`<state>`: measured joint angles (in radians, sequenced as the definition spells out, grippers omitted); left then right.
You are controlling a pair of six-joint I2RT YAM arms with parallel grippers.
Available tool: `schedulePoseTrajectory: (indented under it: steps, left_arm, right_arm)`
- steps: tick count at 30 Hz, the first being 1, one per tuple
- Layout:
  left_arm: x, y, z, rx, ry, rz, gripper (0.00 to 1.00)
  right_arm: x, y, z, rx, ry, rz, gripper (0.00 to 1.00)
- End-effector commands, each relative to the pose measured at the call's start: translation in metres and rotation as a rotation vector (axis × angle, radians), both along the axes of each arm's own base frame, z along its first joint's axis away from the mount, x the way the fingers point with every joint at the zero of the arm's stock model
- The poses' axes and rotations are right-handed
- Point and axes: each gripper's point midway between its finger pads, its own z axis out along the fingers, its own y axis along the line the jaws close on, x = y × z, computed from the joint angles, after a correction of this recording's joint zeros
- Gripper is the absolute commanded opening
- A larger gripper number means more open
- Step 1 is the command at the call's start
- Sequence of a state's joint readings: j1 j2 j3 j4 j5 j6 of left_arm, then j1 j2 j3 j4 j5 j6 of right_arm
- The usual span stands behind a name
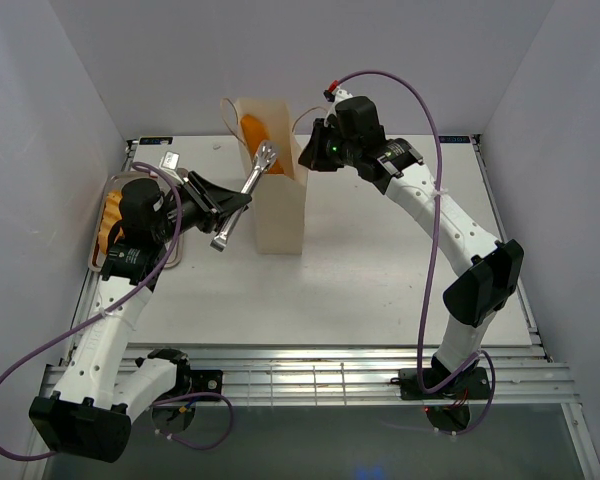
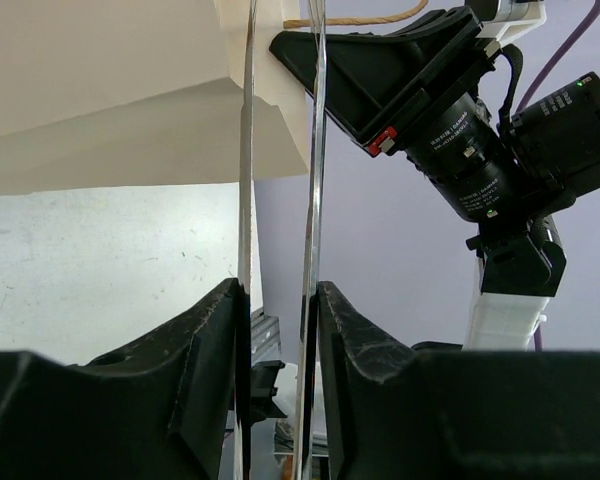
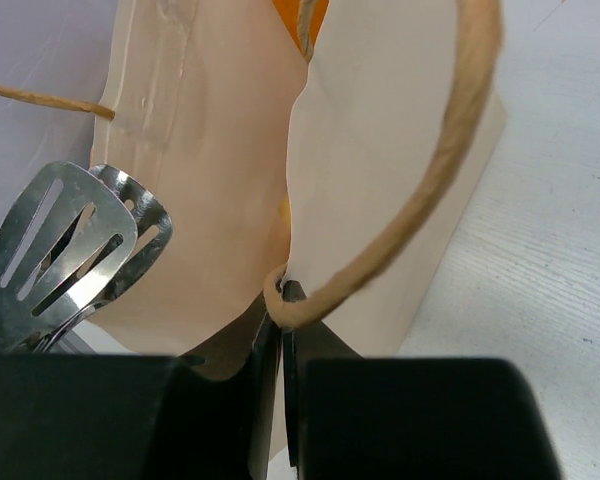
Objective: Place the fake bread into the paper bag
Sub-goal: Place the fake bread in the paper bag.
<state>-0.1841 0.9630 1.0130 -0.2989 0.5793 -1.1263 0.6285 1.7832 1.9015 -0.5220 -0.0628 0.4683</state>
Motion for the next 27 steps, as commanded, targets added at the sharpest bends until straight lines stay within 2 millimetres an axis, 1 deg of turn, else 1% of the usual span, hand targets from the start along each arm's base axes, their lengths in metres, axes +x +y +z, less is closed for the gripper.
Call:
schedulePoseTrajectory:
  steps: [1,5,6,9,11,13,14,16,17,19,20,21,22,23,24,25,26,27]
  left_arm:
    - [-0.003,0.001,0.023,-0.008,-0.073,0.003,0.45]
    - [-0.004,0.001,0.028,-0.009,-0.087,0.006,0.29]
    - [-0.004,0.001,0.029,-0.010,-0.090,0.006,0.27]
    - [-0.005,0.001,0.037,-0.012,-0.107,0.003,0.24]
    - [-0.009,0.002,0.049,-0.014,-0.137,0.004,0.21]
    - [-0.011,0.005,0.063,0.007,-0.182,0.017,0.13]
    - [-0.016,0.009,0.080,0.022,-0.204,0.035,0.09]
    - [-0.013,0.023,0.096,0.073,-0.228,0.122,0.00]
    - [-0.022,0.031,0.117,0.120,-0.271,0.156,0.00]
    - [-0.021,0.053,0.135,0.178,-0.290,0.283,0.00]
    - [-0.033,0.065,0.151,0.212,-0.311,0.332,0.00]
    - [-0.030,0.085,0.155,0.242,-0.303,0.446,0.00]
    - [-0.037,0.098,0.159,0.257,-0.300,0.509,0.00]
    - [-0.042,0.112,0.151,0.292,-0.254,0.574,0.00]
    - [-0.046,0.122,0.150,0.310,-0.243,0.623,0.00]
    - [-0.046,0.137,0.142,0.343,-0.208,0.699,0.00]
    - [-0.049,0.144,0.126,0.380,-0.149,0.724,0.00]
    - [-0.044,0.149,0.103,0.414,-0.087,0.741,0.00]
  right_arm:
    - [-0.001,-0.002,0.027,0.050,-0.063,0.001,0.08]
    - [-0.002,-0.002,0.028,0.052,-0.063,0.004,0.08]
    - [-0.002,-0.002,0.029,0.053,-0.066,0.004,0.08]
    - [-0.003,-0.003,0.031,0.056,-0.072,0.003,0.08]
    - [-0.002,-0.004,0.032,0.054,-0.075,-0.001,0.08]
    - [-0.003,-0.005,0.032,0.052,-0.077,-0.001,0.08]
    - [-0.003,-0.006,0.032,0.049,-0.077,-0.002,0.08]
    - [-0.003,-0.008,0.030,0.045,-0.078,-0.005,0.08]
    - [-0.003,-0.008,0.030,0.043,-0.079,-0.007,0.08]
    - [-0.003,-0.011,0.028,0.037,-0.080,-0.009,0.08]
    - [-0.002,-0.012,0.029,0.037,-0.084,-0.013,0.08]
    - [-0.002,-0.012,0.030,0.035,-0.088,-0.013,0.08]
    - [-0.002,-0.013,0.031,0.032,-0.093,-0.014,0.08]
    - [-0.002,-0.014,0.032,0.029,-0.101,-0.018,0.08]
    - [-0.001,-0.016,0.034,0.026,-0.109,-0.022,0.08]
    - [-0.002,-0.016,0.034,0.021,-0.113,-0.022,0.08]
    - [0.000,-0.019,0.034,0.009,-0.125,-0.028,0.08]
    - [0.000,-0.021,0.037,0.009,-0.138,-0.032,0.08]
